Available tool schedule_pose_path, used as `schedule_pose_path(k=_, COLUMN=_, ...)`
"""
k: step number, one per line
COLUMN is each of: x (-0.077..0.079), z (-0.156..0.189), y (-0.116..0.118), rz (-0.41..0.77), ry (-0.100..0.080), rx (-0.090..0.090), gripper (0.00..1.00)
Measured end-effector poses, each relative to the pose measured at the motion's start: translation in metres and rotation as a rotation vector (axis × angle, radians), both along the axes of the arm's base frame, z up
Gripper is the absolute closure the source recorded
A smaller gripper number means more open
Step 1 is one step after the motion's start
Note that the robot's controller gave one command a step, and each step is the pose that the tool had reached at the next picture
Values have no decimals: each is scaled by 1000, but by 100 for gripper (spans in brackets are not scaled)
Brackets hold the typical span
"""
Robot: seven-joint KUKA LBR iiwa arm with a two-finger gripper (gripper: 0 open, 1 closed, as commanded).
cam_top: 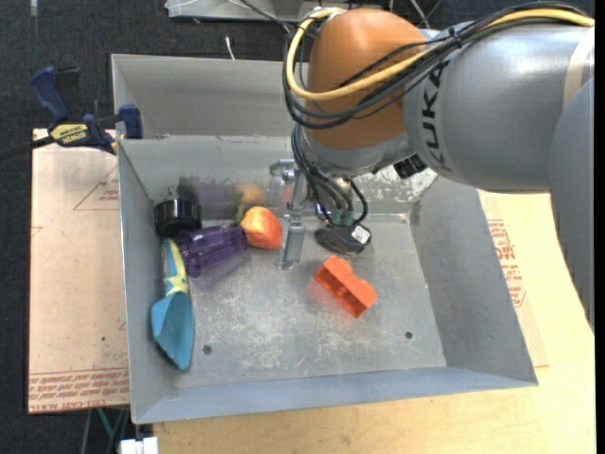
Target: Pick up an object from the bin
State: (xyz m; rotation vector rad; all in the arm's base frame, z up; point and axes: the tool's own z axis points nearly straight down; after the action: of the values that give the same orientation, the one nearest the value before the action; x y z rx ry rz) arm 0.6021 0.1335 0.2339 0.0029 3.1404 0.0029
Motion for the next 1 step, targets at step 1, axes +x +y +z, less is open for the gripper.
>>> schedule_pose_path(k=1, x=0, z=0, y=0, rz=0, ry=0, rx=0, gripper=0)
